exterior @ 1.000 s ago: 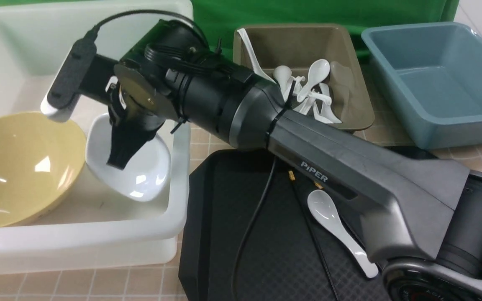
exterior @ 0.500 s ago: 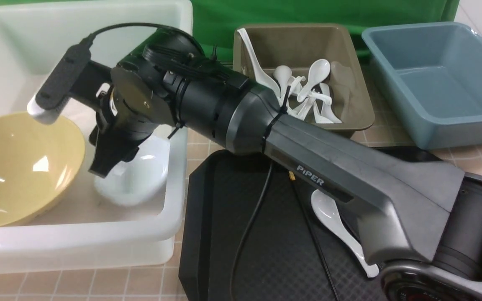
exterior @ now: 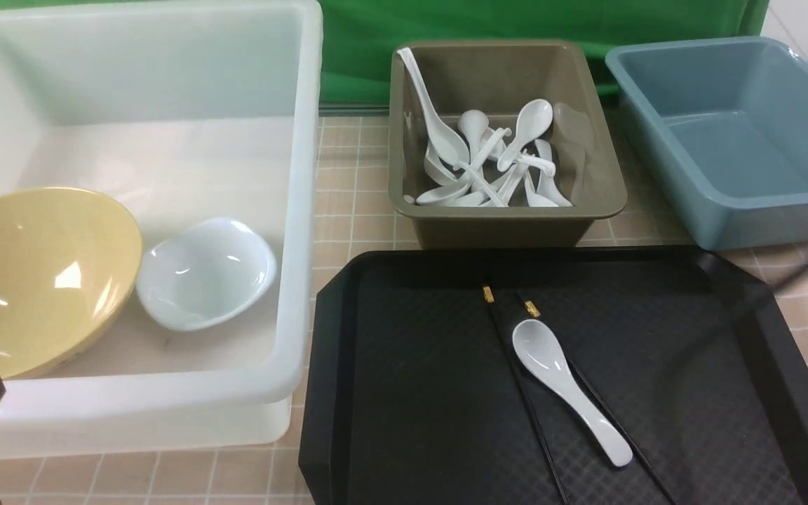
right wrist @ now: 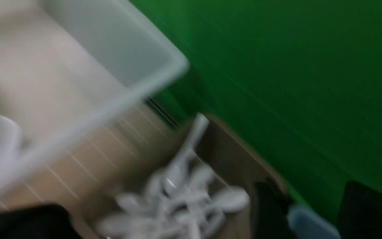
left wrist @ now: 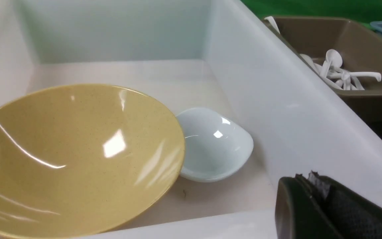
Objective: On brown table put chopsticks spoon bowls plates into blue grey white boxes.
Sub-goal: 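Reach down and grasp the white spoon resting in the bowl with the right gripper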
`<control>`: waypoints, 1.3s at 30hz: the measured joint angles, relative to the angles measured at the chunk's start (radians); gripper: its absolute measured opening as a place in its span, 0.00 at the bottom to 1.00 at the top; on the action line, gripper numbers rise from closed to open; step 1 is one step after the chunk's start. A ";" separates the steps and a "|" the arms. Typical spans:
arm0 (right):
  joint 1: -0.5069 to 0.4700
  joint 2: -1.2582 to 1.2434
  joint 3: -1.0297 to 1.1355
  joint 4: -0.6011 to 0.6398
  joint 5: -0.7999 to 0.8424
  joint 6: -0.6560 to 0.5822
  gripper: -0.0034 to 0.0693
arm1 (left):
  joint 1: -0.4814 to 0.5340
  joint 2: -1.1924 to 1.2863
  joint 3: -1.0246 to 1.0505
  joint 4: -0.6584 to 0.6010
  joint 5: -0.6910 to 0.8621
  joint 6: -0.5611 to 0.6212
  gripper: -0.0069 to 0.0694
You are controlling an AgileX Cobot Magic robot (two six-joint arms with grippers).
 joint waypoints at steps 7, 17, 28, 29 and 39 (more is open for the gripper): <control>-0.383 -0.077 0.514 0.102 0.027 0.062 0.13 | 0.000 0.000 0.000 0.001 -0.001 0.000 0.09; -0.306 -0.240 1.205 0.653 -0.347 -0.227 0.11 | 0.000 0.000 0.022 0.016 -0.052 0.000 0.09; -0.072 -0.086 1.327 0.692 -0.694 -0.309 0.46 | 0.000 0.000 0.031 0.026 -0.079 0.000 0.09; -0.070 -0.066 1.327 0.692 -0.701 -0.310 0.48 | 0.000 0.000 0.031 0.026 -0.079 0.000 0.09; -0.069 -0.024 1.303 0.693 -0.663 -0.317 0.32 | 0.000 0.001 0.031 0.029 -0.079 0.000 0.09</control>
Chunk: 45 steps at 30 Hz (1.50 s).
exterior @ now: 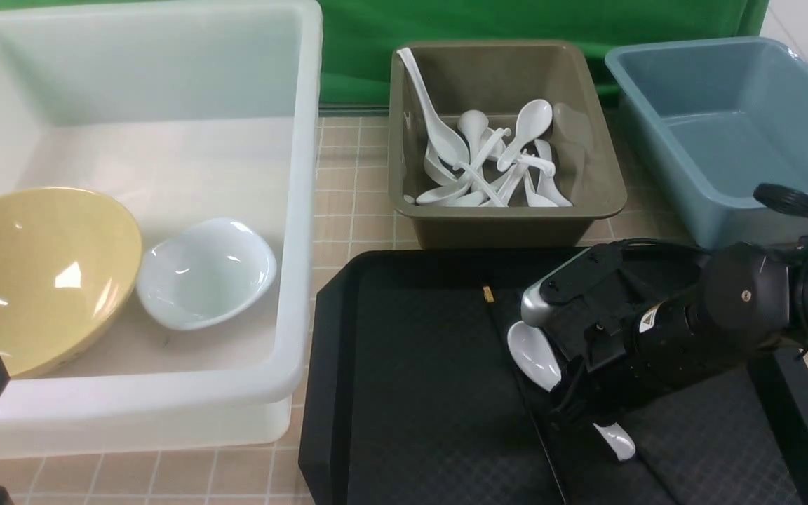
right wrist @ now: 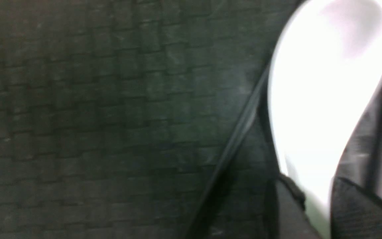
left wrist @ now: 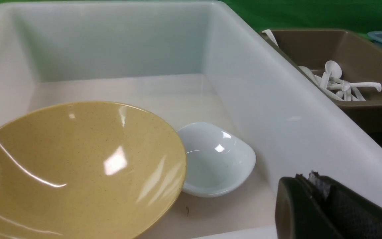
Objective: On brown table put chopsticks spoon bowls plates into blue grey white boxes.
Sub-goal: 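Reach down and grasp the white spoon resting in the bowl with the right gripper, then place the white spoon into the bin of spoons with the right gripper, then grasp the chopsticks with the right gripper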
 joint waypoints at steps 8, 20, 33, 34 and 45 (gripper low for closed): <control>0.000 -0.103 -0.133 -0.004 0.163 -0.019 0.32 | 0.000 0.000 0.000 0.001 0.000 0.000 0.09; -0.001 0.124 -0.497 0.006 -0.544 -0.104 0.32 | 0.000 0.000 0.000 0.002 0.000 0.000 0.09; -0.195 0.165 -0.649 0.004 -0.228 -0.220 0.70 | 0.000 0.000 0.000 0.002 0.000 0.000 0.09; -0.227 0.144 -0.651 0.004 -0.208 -0.222 0.70 | 0.000 0.000 0.000 0.002 0.000 0.000 0.09; -0.662 0.133 -0.657 0.002 -0.182 -0.111 0.20 | 0.000 0.000 0.001 0.003 -0.001 0.004 0.09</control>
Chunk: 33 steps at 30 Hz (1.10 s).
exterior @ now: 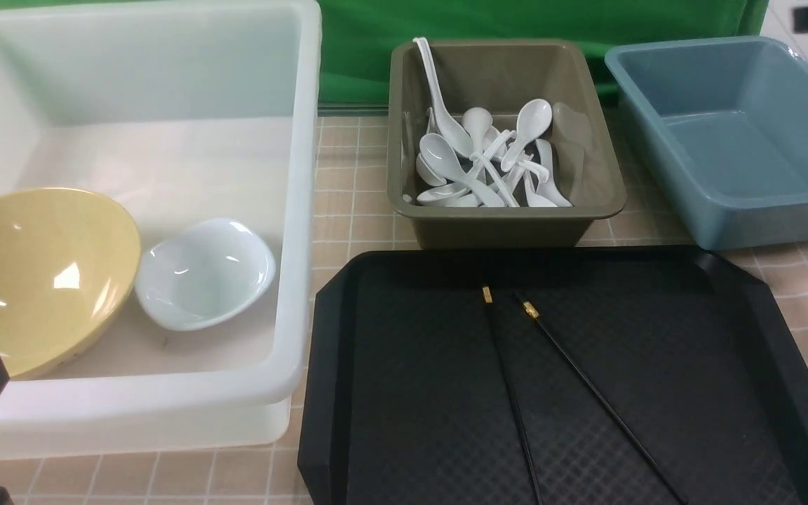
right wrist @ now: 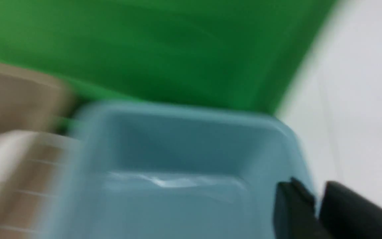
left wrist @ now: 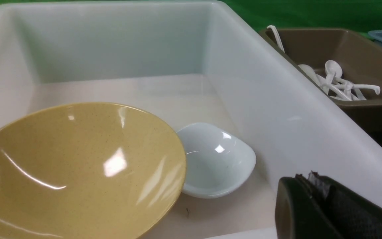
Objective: On brown table put chopsticks spoon bowls plates into blue grey white boxes.
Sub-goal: 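Grasp the chopsticks with the right gripper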
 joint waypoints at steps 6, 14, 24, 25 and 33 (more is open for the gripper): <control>-0.105 0.134 0.000 0.000 -0.022 -0.035 0.10 | 0.000 0.000 0.005 0.024 -0.012 0.000 0.09; -0.129 0.196 0.000 -0.002 0.018 0.043 0.10 | 0.000 0.000 0.023 0.027 -0.036 0.000 0.09; 0.023 0.215 -0.006 -0.001 0.167 0.079 0.10 | 0.000 0.000 0.026 0.028 -0.041 0.000 0.09; 0.023 0.215 -0.006 0.001 0.167 0.079 0.10 | 0.000 0.000 0.026 0.028 -0.041 0.000 0.09; 0.245 0.216 -0.011 0.006 0.113 0.072 0.11 | 0.000 0.000 0.026 0.028 -0.042 0.001 0.09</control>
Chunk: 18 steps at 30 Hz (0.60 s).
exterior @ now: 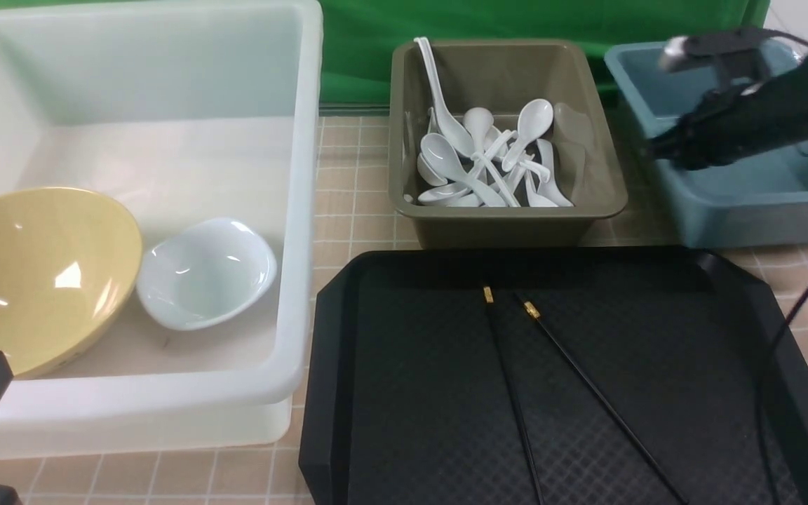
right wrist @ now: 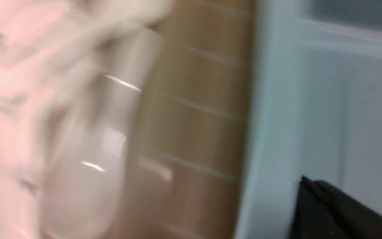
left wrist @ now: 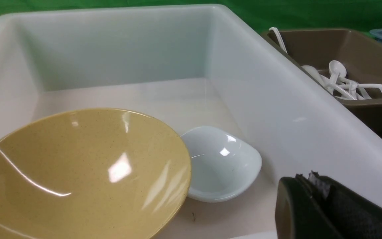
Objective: On brown table put chopsticks spoon bowls plates into blue grey white boxes.
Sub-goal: 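Grasp the chopsticks with the right gripper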
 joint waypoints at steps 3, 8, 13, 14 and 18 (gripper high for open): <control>0.048 0.000 -0.004 0.006 -0.076 -0.001 0.11 | 0.000 0.000 0.000 0.000 -0.001 0.000 0.09; 0.047 -0.010 -0.034 -0.014 -0.072 -0.001 0.12 | 0.000 0.000 0.000 0.000 -0.002 0.000 0.09; 0.020 -0.089 -0.036 -0.074 -0.010 -0.001 0.15 | 0.000 0.000 0.000 0.001 -0.003 0.000 0.09; 0.014 -0.136 -0.036 -0.090 0.023 -0.001 0.18 | 0.000 0.000 0.000 0.001 -0.003 0.000 0.09; 0.025 -0.307 -0.026 -0.106 0.179 0.026 0.26 | 0.000 0.000 0.000 0.000 -0.003 0.000 0.09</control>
